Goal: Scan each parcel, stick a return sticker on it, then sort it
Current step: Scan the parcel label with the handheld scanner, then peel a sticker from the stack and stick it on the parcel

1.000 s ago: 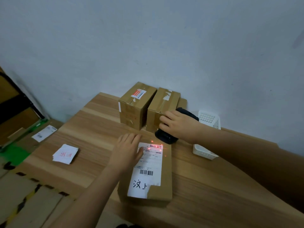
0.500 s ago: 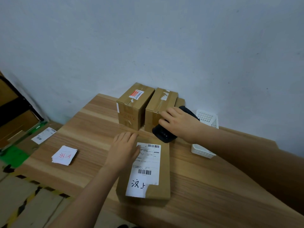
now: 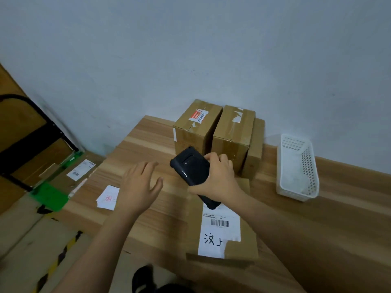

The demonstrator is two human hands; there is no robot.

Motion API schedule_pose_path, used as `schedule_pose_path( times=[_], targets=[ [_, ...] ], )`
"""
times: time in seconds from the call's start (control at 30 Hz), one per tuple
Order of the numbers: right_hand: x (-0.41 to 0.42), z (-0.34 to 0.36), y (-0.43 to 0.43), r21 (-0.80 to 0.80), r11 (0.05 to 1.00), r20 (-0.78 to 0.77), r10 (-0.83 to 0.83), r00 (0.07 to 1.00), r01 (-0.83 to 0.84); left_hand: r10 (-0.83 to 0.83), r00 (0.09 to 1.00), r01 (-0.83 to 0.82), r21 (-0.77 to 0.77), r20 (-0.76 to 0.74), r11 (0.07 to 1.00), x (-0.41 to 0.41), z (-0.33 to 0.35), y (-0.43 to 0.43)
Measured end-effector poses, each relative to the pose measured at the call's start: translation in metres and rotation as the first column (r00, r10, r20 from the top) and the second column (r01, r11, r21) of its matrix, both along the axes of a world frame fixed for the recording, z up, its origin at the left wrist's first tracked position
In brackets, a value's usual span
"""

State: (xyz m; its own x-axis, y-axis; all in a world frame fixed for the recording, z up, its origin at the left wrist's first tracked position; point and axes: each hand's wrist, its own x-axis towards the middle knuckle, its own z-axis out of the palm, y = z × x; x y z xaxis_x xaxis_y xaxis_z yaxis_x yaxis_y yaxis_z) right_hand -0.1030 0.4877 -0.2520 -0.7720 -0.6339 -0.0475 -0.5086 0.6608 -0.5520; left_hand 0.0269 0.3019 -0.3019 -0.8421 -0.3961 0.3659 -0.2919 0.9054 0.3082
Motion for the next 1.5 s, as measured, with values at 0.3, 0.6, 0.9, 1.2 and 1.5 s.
schedule_pose_path(
  times=[0.3,0.6,0.9,1.2,1.5],
  targets=[
    [0.038,-0.064,-0.130,0.089,0.979,0.183,-0.199,0.963,0.185,-0.082,0.962,0.075,0.039,0.260,0.996,0.044,-0.036,-0.131],
    [0.076,-0.152,-0.208,0.181,0.829,0.179,-0.557,0.811,0.529,-0.248,0.850,0.220,0.115,0.465,0.969,0.061,-0.101,-0.222],
    [0.096,-0.174,-0.221,0.288,0.827,-0.013,-0.501,0.865,0.483,-0.459,0.817,0.344,0.344,0.349,0.873,0.068,-0.140,-0.237],
    [0.111,-0.181,-0.264,0.136,0.990,0.114,-0.040,0.993,0.024,-0.428,0.854,0.288,0.415,0.296,0.863,0.073,-0.150,-0.237],
    [0.088,-0.174,-0.267,0.087,0.990,0.258,-0.133,0.957,0.114,-0.329,0.915,0.165,0.528,0.234,0.833,0.071,-0.146,-0.237]
  ],
)
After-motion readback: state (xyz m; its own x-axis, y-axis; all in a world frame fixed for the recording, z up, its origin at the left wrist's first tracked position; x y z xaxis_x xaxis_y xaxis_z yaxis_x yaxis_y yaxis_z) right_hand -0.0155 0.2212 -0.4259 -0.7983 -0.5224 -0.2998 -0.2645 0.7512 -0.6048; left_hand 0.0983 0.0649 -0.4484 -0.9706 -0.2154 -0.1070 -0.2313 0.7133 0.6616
